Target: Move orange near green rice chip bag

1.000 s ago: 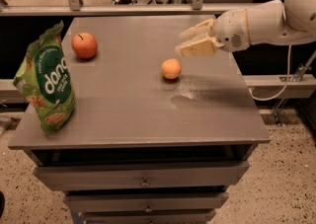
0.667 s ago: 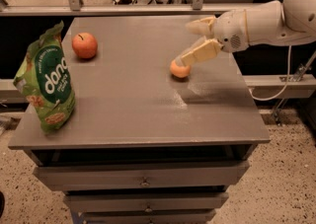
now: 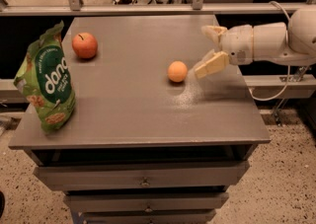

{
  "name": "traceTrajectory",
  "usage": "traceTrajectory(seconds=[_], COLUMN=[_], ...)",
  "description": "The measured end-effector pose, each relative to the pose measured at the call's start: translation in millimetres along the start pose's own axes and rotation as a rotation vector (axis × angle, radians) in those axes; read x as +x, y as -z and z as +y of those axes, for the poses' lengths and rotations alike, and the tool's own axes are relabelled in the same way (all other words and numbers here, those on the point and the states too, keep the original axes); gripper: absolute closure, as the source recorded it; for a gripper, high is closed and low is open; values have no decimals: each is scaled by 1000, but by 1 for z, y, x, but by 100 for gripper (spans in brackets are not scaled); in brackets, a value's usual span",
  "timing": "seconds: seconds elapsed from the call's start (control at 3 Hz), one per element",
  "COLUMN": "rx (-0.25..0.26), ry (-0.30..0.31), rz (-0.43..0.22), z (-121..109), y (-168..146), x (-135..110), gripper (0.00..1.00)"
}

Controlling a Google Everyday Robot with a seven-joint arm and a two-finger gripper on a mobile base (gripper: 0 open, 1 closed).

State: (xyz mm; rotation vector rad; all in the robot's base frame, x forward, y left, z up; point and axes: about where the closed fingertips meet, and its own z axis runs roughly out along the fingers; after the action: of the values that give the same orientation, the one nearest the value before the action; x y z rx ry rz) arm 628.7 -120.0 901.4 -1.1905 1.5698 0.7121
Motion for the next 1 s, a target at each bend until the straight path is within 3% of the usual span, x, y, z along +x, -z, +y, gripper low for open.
traceTrajectory(seconds=[0.33,1.0], rx=[20,-23], ry=[-3,-21], rz=[-26,-98], z=[-4,3], y=[7,-24], x=[15,29], gripper=[0,0])
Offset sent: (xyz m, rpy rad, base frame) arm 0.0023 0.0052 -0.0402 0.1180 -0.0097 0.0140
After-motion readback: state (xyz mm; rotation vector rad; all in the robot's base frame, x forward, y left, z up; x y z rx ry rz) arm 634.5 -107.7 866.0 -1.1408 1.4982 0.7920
